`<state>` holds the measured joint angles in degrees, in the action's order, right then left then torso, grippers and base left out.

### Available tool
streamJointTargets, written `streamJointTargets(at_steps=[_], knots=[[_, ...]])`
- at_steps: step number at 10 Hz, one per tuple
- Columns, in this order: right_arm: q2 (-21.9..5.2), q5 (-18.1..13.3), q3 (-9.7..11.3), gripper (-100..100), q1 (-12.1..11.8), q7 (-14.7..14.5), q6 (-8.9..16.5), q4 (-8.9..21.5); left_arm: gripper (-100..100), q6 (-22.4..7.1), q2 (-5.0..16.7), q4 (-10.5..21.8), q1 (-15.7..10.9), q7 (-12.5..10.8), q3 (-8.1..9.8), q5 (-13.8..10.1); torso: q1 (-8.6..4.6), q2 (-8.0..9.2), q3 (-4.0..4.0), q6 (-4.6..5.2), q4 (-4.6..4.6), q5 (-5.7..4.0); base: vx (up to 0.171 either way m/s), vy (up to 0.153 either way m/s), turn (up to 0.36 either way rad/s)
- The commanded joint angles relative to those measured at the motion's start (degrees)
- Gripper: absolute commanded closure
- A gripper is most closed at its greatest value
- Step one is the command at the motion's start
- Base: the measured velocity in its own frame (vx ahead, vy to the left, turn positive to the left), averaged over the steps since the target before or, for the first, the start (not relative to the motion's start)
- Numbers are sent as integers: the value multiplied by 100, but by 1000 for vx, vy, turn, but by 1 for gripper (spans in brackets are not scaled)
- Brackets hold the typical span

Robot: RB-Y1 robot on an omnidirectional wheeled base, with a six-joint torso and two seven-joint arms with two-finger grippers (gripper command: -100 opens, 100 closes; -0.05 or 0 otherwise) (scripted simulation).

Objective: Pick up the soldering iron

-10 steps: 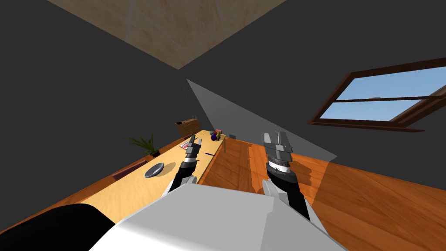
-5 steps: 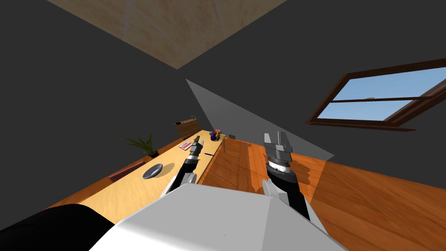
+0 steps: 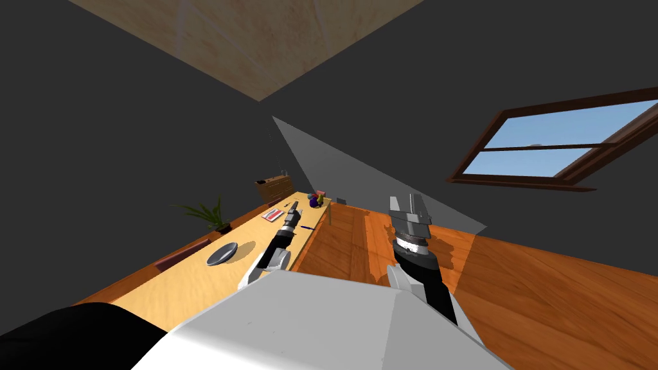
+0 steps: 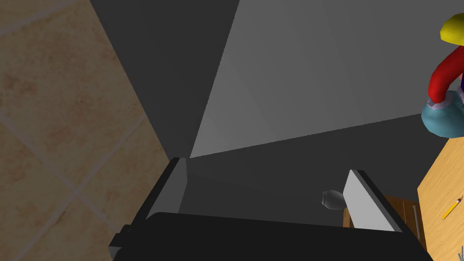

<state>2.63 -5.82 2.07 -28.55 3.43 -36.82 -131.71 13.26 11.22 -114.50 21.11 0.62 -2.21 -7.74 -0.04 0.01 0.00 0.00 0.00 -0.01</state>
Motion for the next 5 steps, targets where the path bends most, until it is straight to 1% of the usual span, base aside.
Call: streamJointTargets(at_steps=[1,2,3,4,5], knots=[[0,0,0,0,0,0,0,0,-100,-286,79,229,-221,84,23,-158,0,0,0,0,0,0,-9,-14,-29],[0,0,0,0,0,0,0,0,-100,-368,79,229,-221,84,23,-158,-1,0,0,1,0,0,-8,-10,-17],[0,0,0,0,0,0,0,0,-100,-553,157,440,-410,148,50,-308,1,1,1,0,0,0,-9,-14,-35],[0,0,0,0,0,0,0,0,-100,-637,157,440,-410,148,50,-308,0,0,0,1,0,0,-6,-11,-18],[0,0,0,0,0,0,0,0,-100,-839,232,661,-603,216,78,-462,0,0,0,0,0,0,-7,-12,-31]])
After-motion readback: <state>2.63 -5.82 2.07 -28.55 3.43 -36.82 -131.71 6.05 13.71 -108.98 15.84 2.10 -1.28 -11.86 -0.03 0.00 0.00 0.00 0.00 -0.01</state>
